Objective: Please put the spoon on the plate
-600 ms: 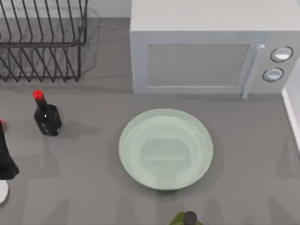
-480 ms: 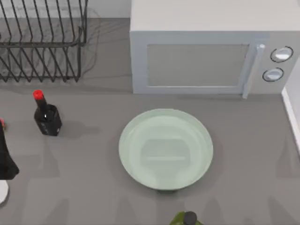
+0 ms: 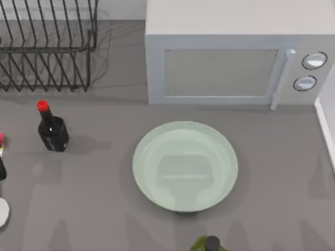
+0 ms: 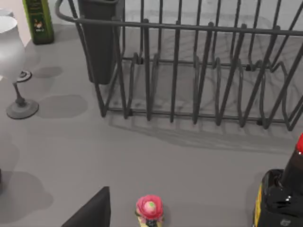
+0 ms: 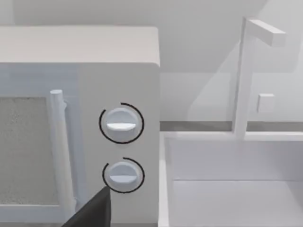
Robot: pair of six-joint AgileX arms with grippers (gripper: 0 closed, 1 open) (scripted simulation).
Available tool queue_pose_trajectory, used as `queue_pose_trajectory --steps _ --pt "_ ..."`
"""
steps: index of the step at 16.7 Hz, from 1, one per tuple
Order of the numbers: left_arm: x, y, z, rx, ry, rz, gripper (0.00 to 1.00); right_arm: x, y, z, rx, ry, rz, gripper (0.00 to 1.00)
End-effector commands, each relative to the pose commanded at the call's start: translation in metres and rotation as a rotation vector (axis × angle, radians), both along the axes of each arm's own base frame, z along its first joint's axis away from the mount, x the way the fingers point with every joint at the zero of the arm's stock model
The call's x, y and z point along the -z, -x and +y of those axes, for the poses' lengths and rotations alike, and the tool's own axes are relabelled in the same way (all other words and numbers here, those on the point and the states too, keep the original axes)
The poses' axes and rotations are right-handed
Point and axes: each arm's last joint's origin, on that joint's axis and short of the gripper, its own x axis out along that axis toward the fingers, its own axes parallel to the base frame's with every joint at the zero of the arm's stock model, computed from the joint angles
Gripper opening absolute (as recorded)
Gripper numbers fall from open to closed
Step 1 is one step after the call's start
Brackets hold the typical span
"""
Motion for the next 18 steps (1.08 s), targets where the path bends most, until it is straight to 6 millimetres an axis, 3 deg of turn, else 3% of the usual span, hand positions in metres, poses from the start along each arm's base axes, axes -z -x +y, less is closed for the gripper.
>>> queue_pose_trajectory --steps 3,5,8,12,15,18 --pt "-0.032 -0.032 0.005 -0.025 0.03 0.228 1.0 0.0 0.0 0.0 0.0 0.0 0.0 1.0" --pt "-0.038 -0.067 0.011 -0.043 0.059 0.435 1.0 0.0 0.0 0.0 0.0 0.0 0.0 1.0" --pt "-0.022 -0.121 0.021 -0.072 0.109 0.764 1.0 0.0 0.0 0.0 0.0 0.0 0.0 1.0" --pt "0.008 -0.171 0.032 -0.097 0.156 1.085 1.0 0.0 0.0 0.0 0.0 0.0 0.0 1.0" --pt "0.016 -0.197 0.037 -0.1 0.168 1.195 1.0 0.0 0.0 0.0 0.0 0.0 0.0 1.0" --pt "0.019 -0.205 0.038 -0.099 0.169 1.235 1.0 0.0 0.0 0.0 0.0 0.0 0.0 1.0"
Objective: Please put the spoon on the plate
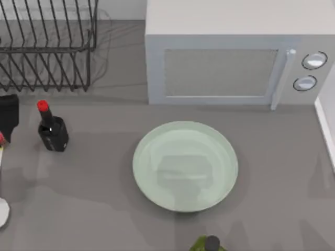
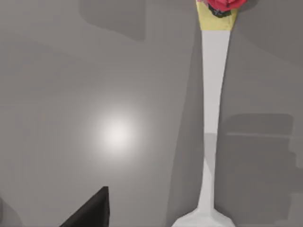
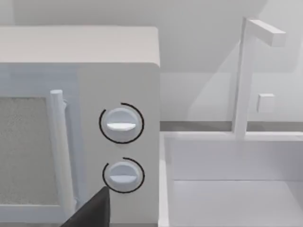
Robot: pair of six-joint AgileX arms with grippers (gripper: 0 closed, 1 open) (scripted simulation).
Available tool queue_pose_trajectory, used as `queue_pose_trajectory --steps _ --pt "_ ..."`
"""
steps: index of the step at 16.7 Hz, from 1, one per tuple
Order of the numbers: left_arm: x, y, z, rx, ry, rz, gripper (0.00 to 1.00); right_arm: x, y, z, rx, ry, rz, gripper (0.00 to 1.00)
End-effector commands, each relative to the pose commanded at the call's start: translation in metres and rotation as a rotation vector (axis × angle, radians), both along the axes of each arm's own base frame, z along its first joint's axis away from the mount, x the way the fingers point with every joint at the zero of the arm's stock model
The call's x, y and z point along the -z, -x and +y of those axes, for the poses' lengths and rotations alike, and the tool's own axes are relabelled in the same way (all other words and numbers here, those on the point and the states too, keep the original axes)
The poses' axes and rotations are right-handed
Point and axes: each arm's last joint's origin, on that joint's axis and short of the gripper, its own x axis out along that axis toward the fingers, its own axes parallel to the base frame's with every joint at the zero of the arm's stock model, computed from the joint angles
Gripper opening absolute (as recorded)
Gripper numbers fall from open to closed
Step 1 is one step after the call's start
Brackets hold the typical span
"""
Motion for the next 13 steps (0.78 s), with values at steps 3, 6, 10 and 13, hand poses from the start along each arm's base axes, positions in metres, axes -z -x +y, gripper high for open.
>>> queue_pose_trajectory --steps 3,6,10,13 --pt "0.0 0.0 0.0 0.0 0.0 0.0 1.0 0.0 0.0 0.0 0.0 0.0 0.0 1.0" --pt "0.005 0.001 -0.001 0.002 0.0 0.002 1.0 0.0 0.0 0.0 0.0 0.0 0.0 1.0" --pt "0.045 0.007 0.0 -0.002 0.002 0.013 1.0 0.0 0.0 0.0 0.0 0.0 0.0 1.0" --pt "0.078 0.01 0.002 -0.003 0.0 0.01 1.0 0.0 0.0 0.0 0.0 0.0 0.0 1.0"
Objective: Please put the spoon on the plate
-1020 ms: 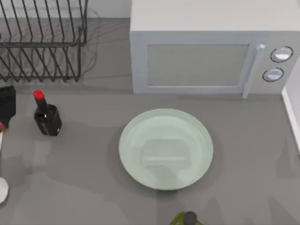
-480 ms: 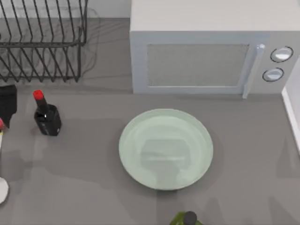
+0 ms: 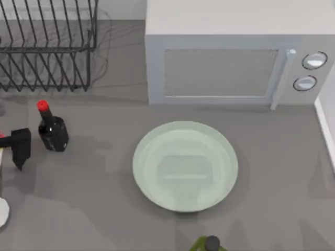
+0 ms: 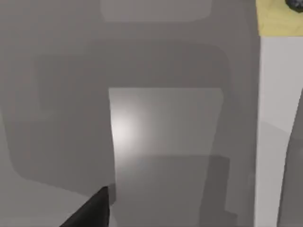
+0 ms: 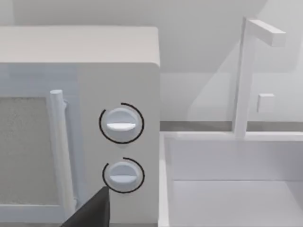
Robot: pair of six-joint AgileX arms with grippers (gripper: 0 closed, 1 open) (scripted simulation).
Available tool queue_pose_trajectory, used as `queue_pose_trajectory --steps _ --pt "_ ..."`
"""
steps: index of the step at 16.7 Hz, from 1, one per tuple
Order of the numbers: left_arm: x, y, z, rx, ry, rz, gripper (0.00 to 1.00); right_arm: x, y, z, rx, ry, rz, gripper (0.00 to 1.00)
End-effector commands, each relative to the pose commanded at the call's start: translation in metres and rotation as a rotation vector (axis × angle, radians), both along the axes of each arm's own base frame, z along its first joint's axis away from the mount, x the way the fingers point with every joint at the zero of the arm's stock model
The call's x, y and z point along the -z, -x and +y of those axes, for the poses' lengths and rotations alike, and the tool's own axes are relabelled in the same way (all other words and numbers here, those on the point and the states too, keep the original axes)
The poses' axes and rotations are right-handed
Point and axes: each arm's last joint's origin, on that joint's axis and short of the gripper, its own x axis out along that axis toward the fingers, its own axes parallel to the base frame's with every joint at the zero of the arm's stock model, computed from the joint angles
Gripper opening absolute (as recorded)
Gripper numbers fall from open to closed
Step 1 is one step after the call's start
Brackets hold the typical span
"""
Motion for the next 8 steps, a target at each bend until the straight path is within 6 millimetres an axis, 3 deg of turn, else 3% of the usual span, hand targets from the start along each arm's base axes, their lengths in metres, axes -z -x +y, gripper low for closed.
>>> queue_pose_trajectory --steps 3,8 --pt "0.019 -0.006 -0.001 0.001 0.0 -0.004 1.0 0.0 0.0 0.0 0.0 0.0 0.0 1.0" --pt "0.022 -0.011 -0.002 0.003 0.0 -0.01 1.0 0.0 0.0 0.0 0.0 0.0 0.0 1.0"
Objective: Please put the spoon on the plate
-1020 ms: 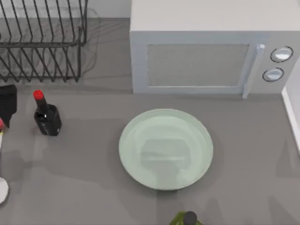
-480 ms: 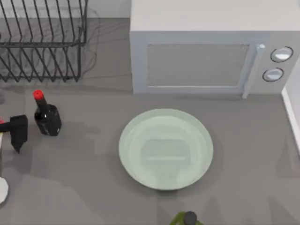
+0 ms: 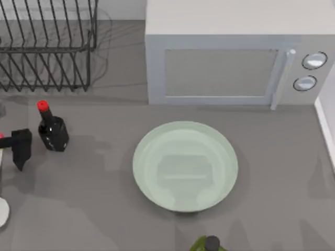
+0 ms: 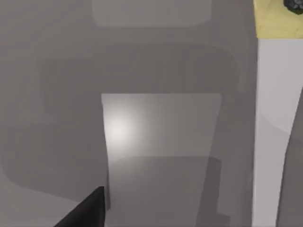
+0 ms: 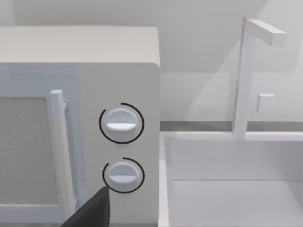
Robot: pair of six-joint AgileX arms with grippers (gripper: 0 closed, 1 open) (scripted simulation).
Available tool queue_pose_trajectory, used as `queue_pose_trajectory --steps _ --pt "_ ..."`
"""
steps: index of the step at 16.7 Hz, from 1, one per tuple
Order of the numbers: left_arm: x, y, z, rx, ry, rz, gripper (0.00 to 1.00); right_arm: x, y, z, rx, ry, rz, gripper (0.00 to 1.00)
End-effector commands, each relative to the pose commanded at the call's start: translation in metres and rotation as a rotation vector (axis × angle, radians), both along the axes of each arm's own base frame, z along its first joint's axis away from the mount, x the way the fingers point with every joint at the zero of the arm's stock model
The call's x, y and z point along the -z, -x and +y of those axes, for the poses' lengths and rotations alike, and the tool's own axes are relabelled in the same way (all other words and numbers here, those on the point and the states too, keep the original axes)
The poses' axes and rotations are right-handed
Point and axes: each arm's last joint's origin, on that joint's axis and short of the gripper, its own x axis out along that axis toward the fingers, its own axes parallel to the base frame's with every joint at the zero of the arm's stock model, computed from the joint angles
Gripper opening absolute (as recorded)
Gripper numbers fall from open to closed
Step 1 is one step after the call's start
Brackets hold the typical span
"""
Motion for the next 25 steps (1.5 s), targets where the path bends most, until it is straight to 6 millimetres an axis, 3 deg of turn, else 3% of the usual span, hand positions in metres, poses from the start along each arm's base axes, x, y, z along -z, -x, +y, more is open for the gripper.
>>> queue_pose_trajectory --steps 1,14,22,23,25 --pt "0.0 0.0 0.0 0.0 0.0 0.0 1.0 0.0 0.0 0.0 0.0 0.0 0.0 1.0" --pt "0.0 0.0 0.0 0.0 0.0 0.0 0.02 0.0 0.0 0.0 0.0 0.0 0.0 1.0" --pt "0.0 0.0 0.0 0.0 0.0 0.0 0.0 0.0 0.0 0.0 0.0 0.0 0.0 1.0" --pt "-0.021 0.01 -0.001 0.001 0.002 0.007 0.0 0.0 0.0 0.0 0.0 0.0 0.0 1.0" --pt "-0.027 0.008 -0.001 0.002 -0.001 -0.002 0.0 0.0 0.0 0.0 0.0 0.0 0.0 1.0"
